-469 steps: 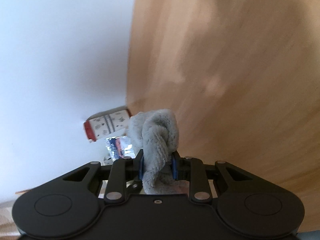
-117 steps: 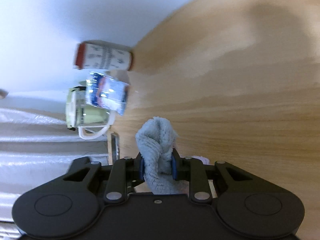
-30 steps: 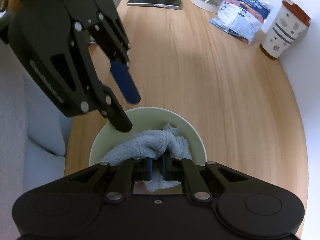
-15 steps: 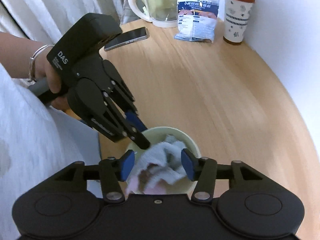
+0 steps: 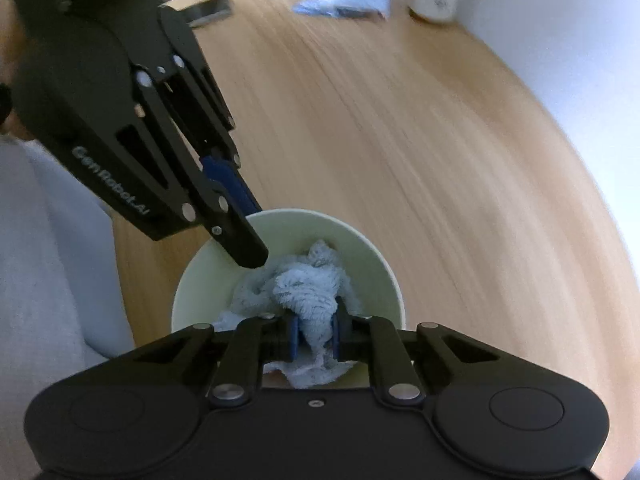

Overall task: Clean bowl
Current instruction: 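Hold the tilted bowl with the left tool while the right tool wipes inside with the cloth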

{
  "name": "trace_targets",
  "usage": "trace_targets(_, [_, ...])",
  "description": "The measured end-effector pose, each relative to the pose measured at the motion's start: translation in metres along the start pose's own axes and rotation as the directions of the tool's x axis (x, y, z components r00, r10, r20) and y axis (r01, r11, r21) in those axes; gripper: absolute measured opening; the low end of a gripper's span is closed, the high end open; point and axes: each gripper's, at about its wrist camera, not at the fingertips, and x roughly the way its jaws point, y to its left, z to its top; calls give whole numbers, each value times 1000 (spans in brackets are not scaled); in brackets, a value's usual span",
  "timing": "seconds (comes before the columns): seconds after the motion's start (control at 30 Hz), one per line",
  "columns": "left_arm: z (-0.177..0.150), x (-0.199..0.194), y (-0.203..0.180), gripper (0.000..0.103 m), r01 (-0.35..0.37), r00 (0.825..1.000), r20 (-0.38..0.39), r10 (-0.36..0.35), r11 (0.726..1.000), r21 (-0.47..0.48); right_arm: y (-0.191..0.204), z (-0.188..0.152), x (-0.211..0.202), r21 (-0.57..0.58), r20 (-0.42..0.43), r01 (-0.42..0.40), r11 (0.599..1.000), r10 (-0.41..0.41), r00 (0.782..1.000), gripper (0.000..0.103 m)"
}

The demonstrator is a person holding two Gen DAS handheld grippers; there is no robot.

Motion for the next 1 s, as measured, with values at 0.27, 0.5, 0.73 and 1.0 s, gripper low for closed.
trace_targets(0.27, [8,6,7,14,43,999,-36,-40,997,66,7,5,12,124,-19,77,989,-75,997,20])
trace_targets(0.5, [9,9,12,15,61,998,7,-62,996,67,2,-2,5,326,10,106,939,-115,993,13])
trace_targets(0.73, [-5,-5,23,17,141,987,86,-137,989,-34,-13,-20,-35,474,191,-25,880,-75,979,12])
trace_targets(1.0, [-6,3,19,14,115,988,111,-110,993,-33,-13,-16,-12,330,264,-45,943,-46,963,12])
